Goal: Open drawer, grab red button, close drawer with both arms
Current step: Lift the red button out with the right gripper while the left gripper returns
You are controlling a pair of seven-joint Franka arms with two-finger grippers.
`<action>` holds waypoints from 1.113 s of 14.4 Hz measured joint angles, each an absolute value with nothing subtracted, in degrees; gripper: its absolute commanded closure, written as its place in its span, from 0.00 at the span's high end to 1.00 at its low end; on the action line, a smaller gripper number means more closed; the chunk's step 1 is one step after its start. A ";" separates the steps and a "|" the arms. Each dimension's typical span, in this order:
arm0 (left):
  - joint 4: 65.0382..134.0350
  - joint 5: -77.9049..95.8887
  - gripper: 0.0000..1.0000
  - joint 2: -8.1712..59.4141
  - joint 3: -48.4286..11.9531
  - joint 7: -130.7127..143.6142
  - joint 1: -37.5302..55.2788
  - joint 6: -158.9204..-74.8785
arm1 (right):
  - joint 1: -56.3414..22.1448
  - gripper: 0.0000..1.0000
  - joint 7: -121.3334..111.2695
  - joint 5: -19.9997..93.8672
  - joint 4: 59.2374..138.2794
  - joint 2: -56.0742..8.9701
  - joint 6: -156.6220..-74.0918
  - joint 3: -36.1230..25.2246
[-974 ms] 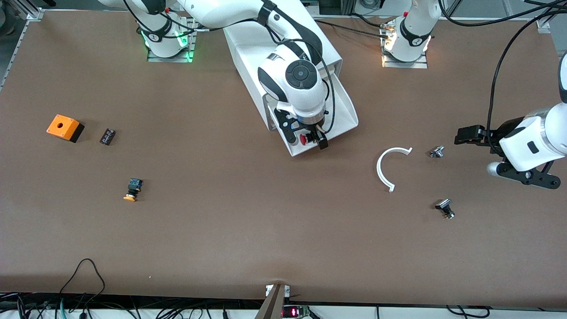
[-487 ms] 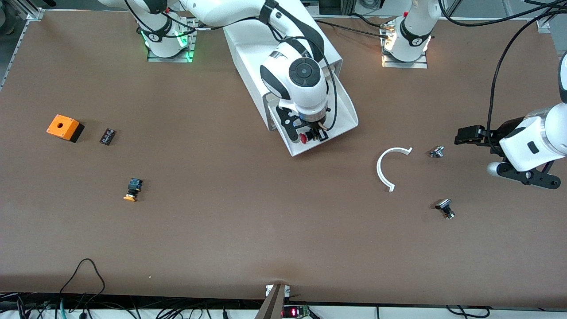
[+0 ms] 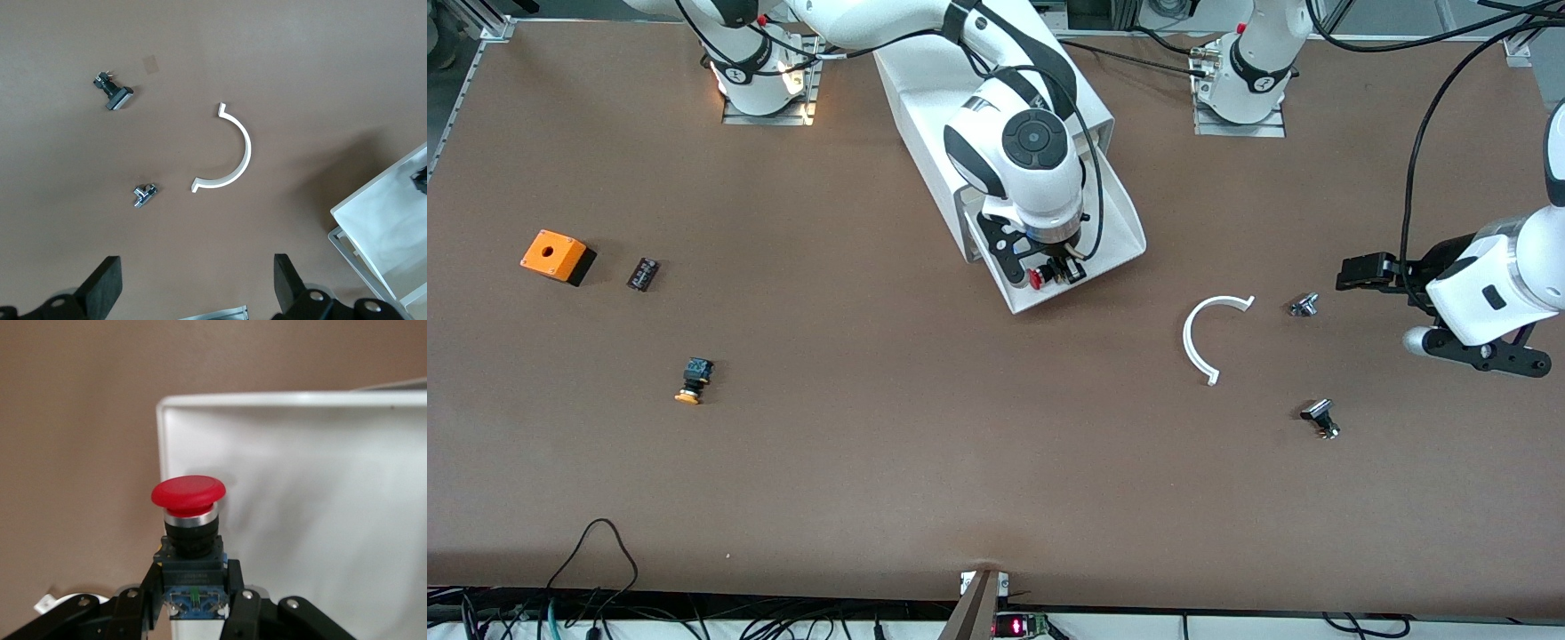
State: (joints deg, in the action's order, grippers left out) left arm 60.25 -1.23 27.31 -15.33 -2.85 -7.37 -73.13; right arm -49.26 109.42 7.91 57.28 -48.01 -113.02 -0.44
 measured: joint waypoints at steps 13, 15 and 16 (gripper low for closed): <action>68.92 -1.23 1.00 28.30 -18.20 15.12 -3.97 -80.69 | -30.99 0.00 55.47 7.91 61.09 -37.99 -96.75 -0.70; 73.08 -1.24 1.00 28.75 -18.72 20.06 -2.41 -85.83 | -26.64 0.00 45.56 7.94 65.05 -36.33 -96.76 -0.78; 75.06 -1.25 1.00 28.85 -18.92 22.40 -1.68 -88.25 | -24.94 0.00 41.11 7.95 67.00 -35.63 -96.77 -0.84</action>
